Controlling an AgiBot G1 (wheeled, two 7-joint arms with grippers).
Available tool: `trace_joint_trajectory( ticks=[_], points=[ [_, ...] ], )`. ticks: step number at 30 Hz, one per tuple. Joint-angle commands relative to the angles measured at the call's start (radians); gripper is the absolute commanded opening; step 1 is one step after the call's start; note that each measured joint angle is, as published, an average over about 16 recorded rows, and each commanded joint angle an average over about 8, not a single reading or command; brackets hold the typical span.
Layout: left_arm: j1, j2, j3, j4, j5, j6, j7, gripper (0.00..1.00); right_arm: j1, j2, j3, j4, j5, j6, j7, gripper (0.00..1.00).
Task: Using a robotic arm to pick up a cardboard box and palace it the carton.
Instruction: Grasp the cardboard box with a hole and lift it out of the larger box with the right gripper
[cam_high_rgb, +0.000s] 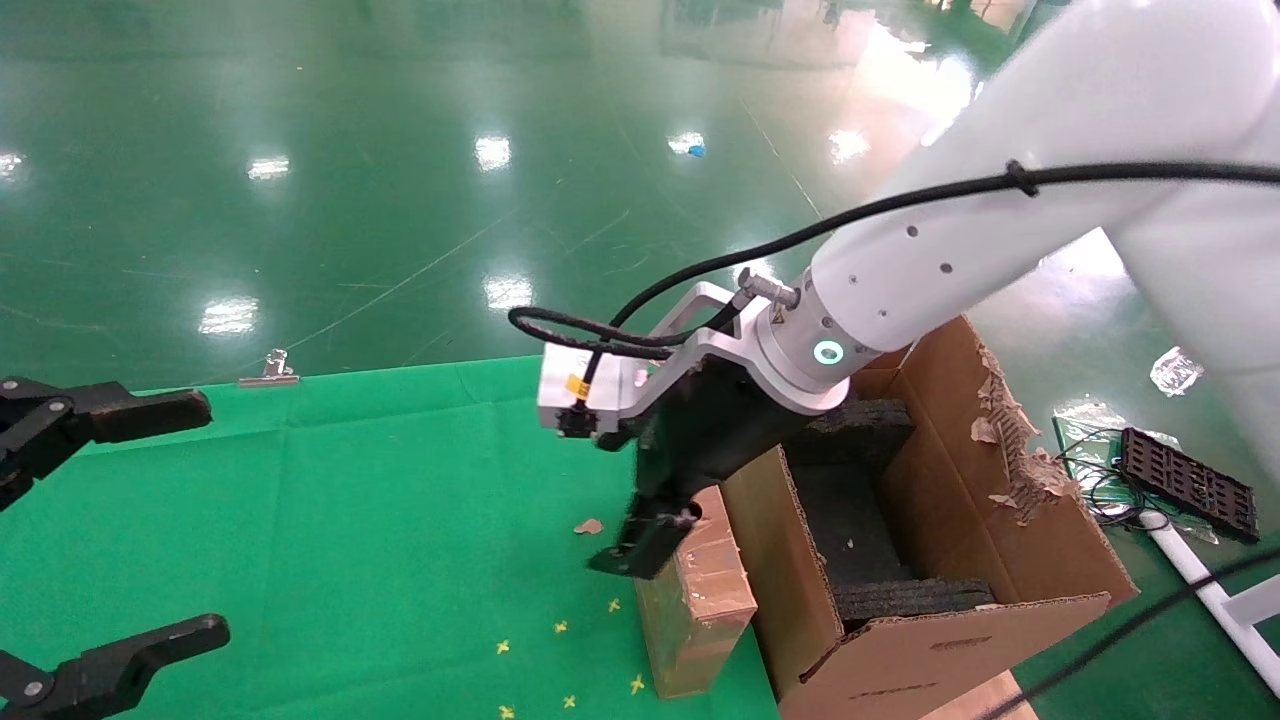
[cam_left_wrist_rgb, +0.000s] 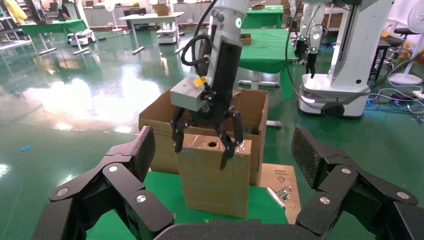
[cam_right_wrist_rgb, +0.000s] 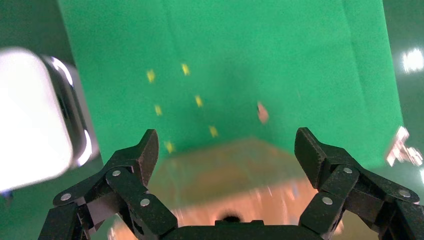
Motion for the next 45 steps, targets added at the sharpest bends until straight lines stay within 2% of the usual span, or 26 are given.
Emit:
trace_joint_trajectory(
  ticks=[1,7,11,18,28,32,39,45],
  points=[
    [0.000,0.000,0.000,0.000,0.000,0.000,0.000,1.00,0.065,-0.008,-0.073,0.002,-0.008,-0.003,0.035,1.00],
    [0.000,0.000,0.001,0.000,0.000,0.000,0.000,1.00,0.227,0.003,-0.250,0.002,0.018,0.003,0.105,1.00],
    [0.000,0.000,0.001,0.000,-0.001,0.000,0.000,1.00,0.290,0.006,-0.342,0.002,0.036,0.008,0.154,1.00],
    [0.000,-0.001,0.001,0.000,-0.001,-0.001,0.001,1.00,0.327,-0.004,-0.457,0.006,0.069,0.024,0.184,1.00],
    [0.000,-0.001,0.002,0.000,-0.001,-0.001,0.001,1.00,0.340,-0.022,-0.539,0.001,0.088,0.045,0.228,1.00],
    [-0.001,-0.001,0.002,0.000,-0.002,-0.001,0.001,1.00,0.346,-0.033,-0.556,-0.045,0.108,0.041,0.333,1.00],
    [-0.001,-0.001,0.003,0.000,-0.002,-0.001,0.001,1.00,0.337,-0.050,-0.564,-0.239,0.176,0.047,0.611,1.00],
    [-0.001,-0.001,0.003,0.000,-0.002,-0.001,0.002,1.00,0.286,-0.062,-0.560,-0.366,0.241,0.062,0.710,1.00]
  ],
)
